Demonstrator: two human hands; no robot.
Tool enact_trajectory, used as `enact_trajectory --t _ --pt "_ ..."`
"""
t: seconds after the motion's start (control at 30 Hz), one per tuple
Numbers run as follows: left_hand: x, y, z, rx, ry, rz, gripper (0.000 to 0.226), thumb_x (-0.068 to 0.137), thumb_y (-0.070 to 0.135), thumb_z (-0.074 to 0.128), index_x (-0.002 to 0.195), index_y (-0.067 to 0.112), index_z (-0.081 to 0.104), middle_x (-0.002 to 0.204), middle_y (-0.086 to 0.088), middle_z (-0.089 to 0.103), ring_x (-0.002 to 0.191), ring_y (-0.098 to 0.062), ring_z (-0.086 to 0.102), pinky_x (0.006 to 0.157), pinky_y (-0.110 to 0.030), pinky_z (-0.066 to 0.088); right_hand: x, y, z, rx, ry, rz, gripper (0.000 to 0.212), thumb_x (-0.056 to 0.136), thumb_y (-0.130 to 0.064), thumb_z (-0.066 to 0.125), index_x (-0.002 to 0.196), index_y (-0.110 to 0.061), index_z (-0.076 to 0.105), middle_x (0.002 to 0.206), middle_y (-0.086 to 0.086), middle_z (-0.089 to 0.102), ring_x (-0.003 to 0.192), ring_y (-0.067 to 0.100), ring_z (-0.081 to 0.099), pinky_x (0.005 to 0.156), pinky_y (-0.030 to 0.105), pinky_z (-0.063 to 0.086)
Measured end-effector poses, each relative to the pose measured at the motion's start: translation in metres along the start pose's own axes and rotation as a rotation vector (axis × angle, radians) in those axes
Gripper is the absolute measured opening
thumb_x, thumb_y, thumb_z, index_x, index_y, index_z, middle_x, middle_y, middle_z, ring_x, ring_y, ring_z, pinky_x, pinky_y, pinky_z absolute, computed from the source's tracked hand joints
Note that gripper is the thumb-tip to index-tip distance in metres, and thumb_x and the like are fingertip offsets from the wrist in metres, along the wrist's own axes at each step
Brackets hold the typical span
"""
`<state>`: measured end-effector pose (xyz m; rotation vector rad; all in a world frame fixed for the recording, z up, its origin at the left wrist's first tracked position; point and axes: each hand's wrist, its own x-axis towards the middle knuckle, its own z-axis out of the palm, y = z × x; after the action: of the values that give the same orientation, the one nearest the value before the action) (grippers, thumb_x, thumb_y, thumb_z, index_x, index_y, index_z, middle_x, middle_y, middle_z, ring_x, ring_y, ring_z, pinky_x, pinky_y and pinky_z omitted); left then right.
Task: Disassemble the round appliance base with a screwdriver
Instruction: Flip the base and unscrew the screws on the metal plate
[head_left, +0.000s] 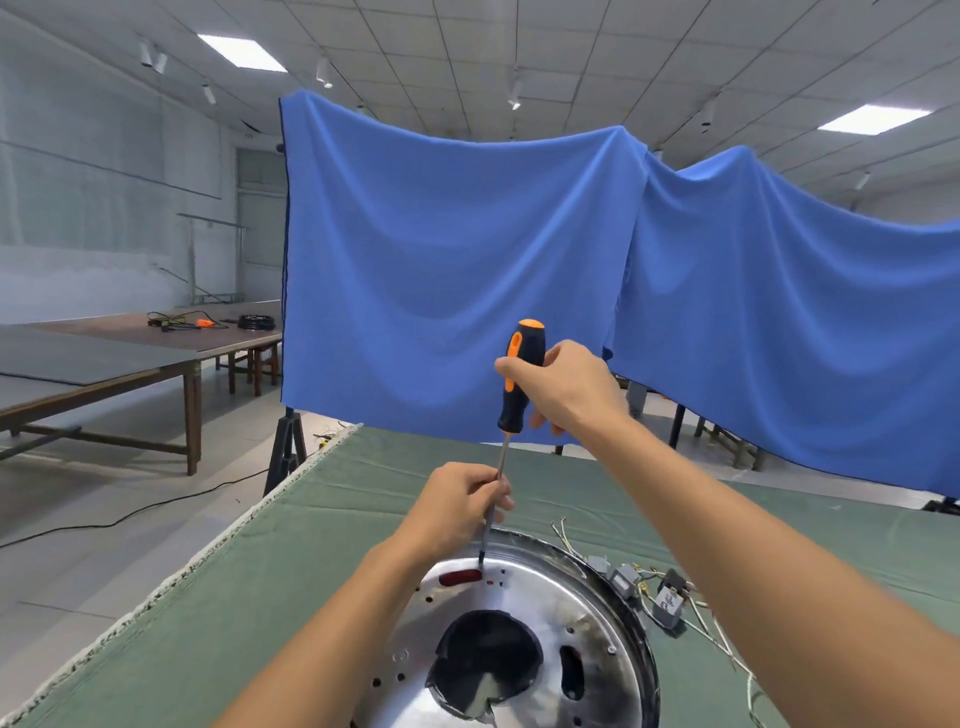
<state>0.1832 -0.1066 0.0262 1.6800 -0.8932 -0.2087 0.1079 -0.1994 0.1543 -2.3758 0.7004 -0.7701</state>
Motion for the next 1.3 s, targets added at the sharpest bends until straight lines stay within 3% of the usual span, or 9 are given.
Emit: enact_trajectory --t 0.1,0.37,0.57,0.63,0.8,0.93,1.0,1.2,1.3 --pt "0.003 -0.004 0.0 0.017 0.008 0.015 0.022 0.094 0.01 0.053 0.077 0.014 0.067 0.078 -0.002 0.071 0.068 -0.015 0.066 0.057 -0.021 0.048 0.007 -0.024 -0.014 -0.134 0.143 -0.067 0.041 0.081 -0.057 0.052 0.075 -0.017 0.052 0.073 0.002 0.068 0.068 0.023 0.065 0.058 0.026 0.041" --pt "0.001 -0.017 0.002 0.065 0.099 0.092 0.019 0.095 0.014 0.054 0.083 0.018 0.068 0.075 0.003 0.071 0.075 -0.017 0.068 0.075 -0.029 0.055 0.02 -0.053 0.006 -0.648 0.15 -0.151 0.047 0.097 -0.048 0.045 0.064 -0.015 0.038 0.062 0.0 0.042 0.051 0.017 0.036 0.046 0.026 0.019" --pt "0.001 -0.025 -0.001 0.367 0.034 0.059 0.029 0.093 0.033 0.053 0.071 0.016 0.061 0.065 0.011 0.062 0.07 -0.017 0.056 0.07 -0.032 0.044 0.032 -0.049 0.004 -0.571 0.085 -0.171 0.026 0.088 -0.019 0.052 0.065 -0.014 0.04 0.064 0.0 0.045 0.051 0.016 0.039 0.047 0.024 0.023" --pt "0.0 -0.028 -0.001 0.407 -0.015 -0.007 0.026 0.092 0.034 0.056 0.071 0.017 0.06 0.06 0.01 0.051 0.066 -0.02 0.048 0.067 -0.031 0.041 0.033 -0.052 0.0 -0.463 -0.064 -0.199 0.022 0.087 -0.023 0.052 0.069 -0.014 0.042 0.067 0.001 0.052 0.053 0.018 0.046 0.05 0.024 0.032" --pt "-0.001 -0.028 -0.001 0.474 -0.059 -0.042 0.011 0.09 0.032 0.059 0.087 0.029 0.069 0.082 0.013 0.067 0.087 -0.013 0.062 0.081 -0.03 0.049 0.031 -0.067 -0.026 -0.379 -0.465 -0.112 0.018 0.088 -0.028 0.055 0.098 -0.013 0.057 0.082 0.009 0.064 0.067 0.026 0.063 0.064 0.03 0.054" --pt "-0.001 -0.029 0.0 0.499 -0.051 -0.063 0.012 0.088 0.036 0.059 0.088 0.032 0.07 0.084 0.015 0.069 0.087 -0.008 0.062 0.077 -0.026 0.047 0.024 -0.069 -0.023 -0.78 -0.193 -0.163 0.046 0.087 -0.06 0.051 0.069 -0.018 0.052 0.063 -0.001 0.056 0.058 0.015 0.054 0.053 0.025 0.032" --pt "0.0 -0.031 -0.001 0.5 -0.052 -0.064 0.011 0.087 0.036 0.06 0.09 0.034 0.07 0.088 0.019 0.069 0.09 -0.005 0.062 0.078 -0.025 0.047 0.025 -0.069 -0.013 -0.799 -0.098 -0.224 0.037 0.093 -0.048 0.048 0.074 -0.016 0.051 0.064 -0.002 0.052 0.056 0.015 0.049 0.05 0.025 0.026" --pt "0.0 -0.032 -0.003 0.343 -0.052 -0.116 0.023 0.064 0.012 0.056 0.08 0.026 0.065 0.085 0.011 0.069 0.091 -0.014 0.065 0.087 -0.037 0.051 0.023 -0.077 -0.028 -0.448 -0.528 -0.109 0.022 0.088 -0.013 0.05 0.107 -0.004 0.059 0.094 0.015 0.066 0.072 0.026 0.066 0.068 0.032 0.055" --pt "0.002 -0.034 -0.005 0.313 -0.034 -0.101 0.028 0.054 0.015 0.048 0.074 0.021 0.065 0.081 0.005 0.071 0.088 -0.02 0.066 0.085 -0.041 0.052 0.017 -0.069 -0.026 -0.622 -0.368 -0.157 0.022 0.084 -0.035 0.062 0.085 -0.015 0.056 0.078 0.003 0.059 0.057 0.019 0.061 0.055 0.024 0.046"
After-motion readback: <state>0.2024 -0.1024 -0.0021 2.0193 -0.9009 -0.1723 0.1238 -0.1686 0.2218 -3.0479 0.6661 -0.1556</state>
